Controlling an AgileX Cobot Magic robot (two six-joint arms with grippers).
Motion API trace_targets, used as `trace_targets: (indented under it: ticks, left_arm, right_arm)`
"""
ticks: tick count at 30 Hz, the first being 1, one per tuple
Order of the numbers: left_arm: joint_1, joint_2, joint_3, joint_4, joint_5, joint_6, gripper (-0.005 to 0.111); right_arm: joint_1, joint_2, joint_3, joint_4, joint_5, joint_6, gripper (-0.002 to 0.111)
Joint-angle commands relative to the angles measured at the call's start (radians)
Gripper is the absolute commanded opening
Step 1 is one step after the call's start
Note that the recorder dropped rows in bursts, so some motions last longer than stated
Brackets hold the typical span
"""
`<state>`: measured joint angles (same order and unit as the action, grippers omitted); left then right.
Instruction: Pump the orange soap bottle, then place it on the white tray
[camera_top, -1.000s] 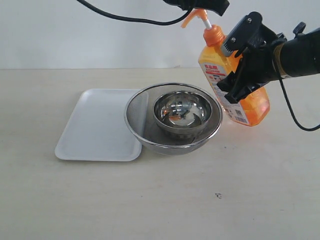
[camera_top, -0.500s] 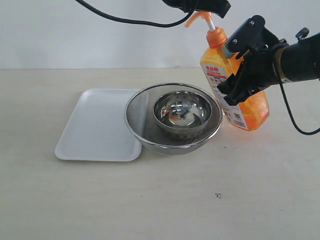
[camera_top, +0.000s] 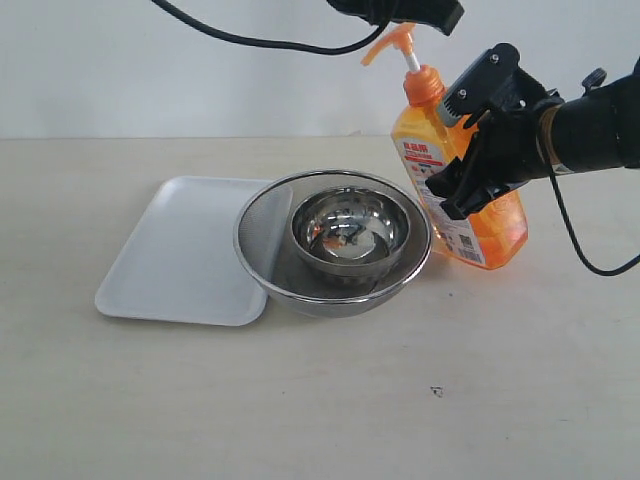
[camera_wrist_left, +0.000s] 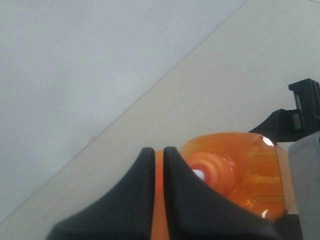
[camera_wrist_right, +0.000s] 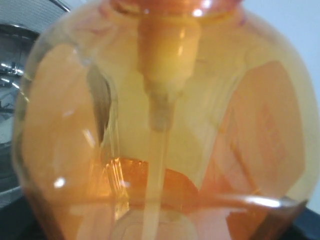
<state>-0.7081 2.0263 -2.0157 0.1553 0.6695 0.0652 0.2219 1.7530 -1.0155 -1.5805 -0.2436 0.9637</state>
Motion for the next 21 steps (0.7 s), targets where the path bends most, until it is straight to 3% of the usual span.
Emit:
trace_targets:
  ticks: [1,21]
  left_arm:
    - [-0.001,0.023,0.002,-0.007,0.015,-0.001,0.005]
    - [-0.001,0.044,0.002,-0.011,0.063,-0.003,0.005]
  right_arm:
    - [-0.003,-0.010,0.002,0.003,0.009,-0.008,0.000]
    - [-0.003,-0.010,0.002,0.003,0.008,-0.010,0.000]
